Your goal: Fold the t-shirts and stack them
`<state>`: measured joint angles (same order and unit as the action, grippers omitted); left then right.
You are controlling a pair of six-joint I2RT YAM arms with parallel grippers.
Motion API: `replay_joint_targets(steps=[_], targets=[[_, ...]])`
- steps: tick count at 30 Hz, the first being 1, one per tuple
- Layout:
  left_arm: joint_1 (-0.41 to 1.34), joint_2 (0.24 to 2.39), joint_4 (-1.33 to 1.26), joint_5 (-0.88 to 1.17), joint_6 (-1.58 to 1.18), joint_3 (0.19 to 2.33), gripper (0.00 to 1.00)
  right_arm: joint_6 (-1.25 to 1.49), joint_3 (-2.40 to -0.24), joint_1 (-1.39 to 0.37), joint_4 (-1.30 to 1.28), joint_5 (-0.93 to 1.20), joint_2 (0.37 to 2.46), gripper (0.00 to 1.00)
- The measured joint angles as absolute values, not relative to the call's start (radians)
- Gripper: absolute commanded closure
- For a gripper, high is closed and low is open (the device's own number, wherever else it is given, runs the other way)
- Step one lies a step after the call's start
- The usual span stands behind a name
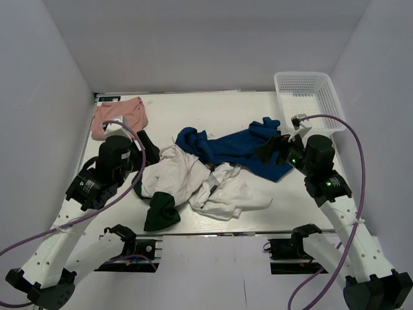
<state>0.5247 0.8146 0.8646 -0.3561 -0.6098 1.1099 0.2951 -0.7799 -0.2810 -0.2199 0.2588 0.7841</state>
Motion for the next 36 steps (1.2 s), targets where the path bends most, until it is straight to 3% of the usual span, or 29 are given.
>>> replay_joint_targets(steps=[8,15,22,29,36], targets=[[0.525,0.816,0.877,-0.356,-0.610,1.110,0.00,0.253,-0.783,-0.282,-0.245,0.272,0.791,0.10],[0.525,0.834,0.878,-0.354,-0.619,1.099,0.00,0.194,-0.842,-0.296,-0.315,0.239,0.918,0.10],[0.525,0.880,0.872,-0.328,-0.629,1.055,0.00,0.178,-0.886,-0.425,-0.316,0.207,1.145,0.10],[0.525,0.893,0.873,-0.302,-0.645,1.006,0.00,0.137,-1.050,-0.601,-0.287,0.049,1.411,0.10],[0.525,0.893,0.899,-0.299,-0.656,0.995,0.00,0.096,-1.246,-0.652,-0.236,0.005,1.680,0.10]])
